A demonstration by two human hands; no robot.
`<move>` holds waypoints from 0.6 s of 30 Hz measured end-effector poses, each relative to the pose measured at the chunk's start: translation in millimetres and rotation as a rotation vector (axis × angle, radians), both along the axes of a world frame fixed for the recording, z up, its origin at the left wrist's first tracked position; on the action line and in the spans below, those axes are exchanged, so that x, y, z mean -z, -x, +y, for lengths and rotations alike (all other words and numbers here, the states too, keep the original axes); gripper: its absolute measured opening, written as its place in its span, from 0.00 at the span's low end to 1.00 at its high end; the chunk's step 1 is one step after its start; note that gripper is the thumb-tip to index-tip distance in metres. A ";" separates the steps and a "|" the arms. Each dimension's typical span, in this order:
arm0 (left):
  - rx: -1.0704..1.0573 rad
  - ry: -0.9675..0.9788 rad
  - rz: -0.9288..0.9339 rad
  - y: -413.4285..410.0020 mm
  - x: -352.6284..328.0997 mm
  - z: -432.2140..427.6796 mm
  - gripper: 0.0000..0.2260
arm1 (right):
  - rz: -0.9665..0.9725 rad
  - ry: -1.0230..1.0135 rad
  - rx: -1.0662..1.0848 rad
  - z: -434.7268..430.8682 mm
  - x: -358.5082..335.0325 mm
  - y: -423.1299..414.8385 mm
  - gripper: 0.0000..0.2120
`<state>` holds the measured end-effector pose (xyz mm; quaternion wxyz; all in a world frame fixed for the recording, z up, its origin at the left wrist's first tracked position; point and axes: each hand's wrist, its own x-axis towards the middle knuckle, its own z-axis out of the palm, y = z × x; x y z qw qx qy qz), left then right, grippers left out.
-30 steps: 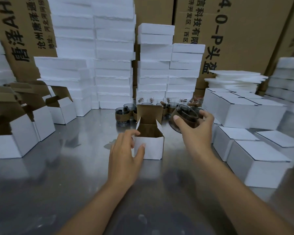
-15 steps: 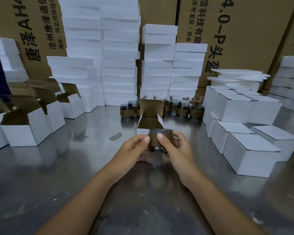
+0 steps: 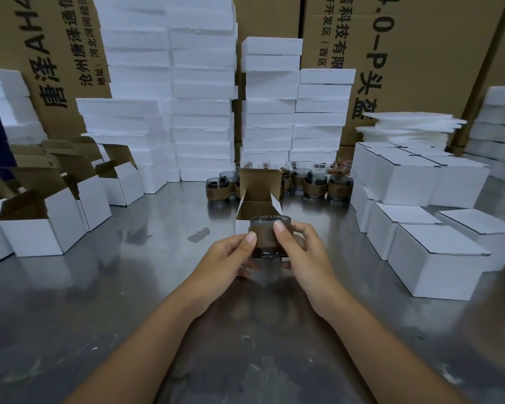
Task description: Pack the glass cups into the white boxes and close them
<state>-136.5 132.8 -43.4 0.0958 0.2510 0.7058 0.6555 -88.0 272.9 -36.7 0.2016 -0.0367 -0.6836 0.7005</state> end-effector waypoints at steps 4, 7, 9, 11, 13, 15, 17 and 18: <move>-0.008 -0.004 -0.009 1.0 0.0 0.7 0.22 | -0.029 -0.011 0.002 1.8 0.2 2.6 0.16; -0.006 -0.008 0.011 1.4 0.3 0.5 0.21 | -0.027 0.022 0.000 2.5 0.4 3.7 0.11; -0.016 -0.025 0.019 2.1 0.6 -0.4 0.21 | -0.039 0.071 -0.026 3.2 -1.5 3.5 0.12; -0.030 -0.041 0.019 3.1 0.8 -1.1 0.20 | -0.067 0.134 -0.057 4.5 -3.7 2.9 0.15; -0.031 -0.062 -0.002 3.4 0.1 -1.7 0.19 | -0.100 0.215 -0.065 6.1 -4.9 3.0 0.17; -0.012 -0.088 -0.031 3.1 -1.3 -2.1 0.19 | -0.133 0.312 -0.060 8.0 -5.4 4.1 0.17; 0.013 -0.105 -0.045 2.8 -2.3 -2.9 0.19 | -0.158 0.394 -0.063 9.2 -6.2 5.1 0.17; 0.025 -0.110 -0.048 2.8 -2.4 -3.4 0.18 | -0.168 0.429 -0.068 9.1 -6.9 5.1 0.19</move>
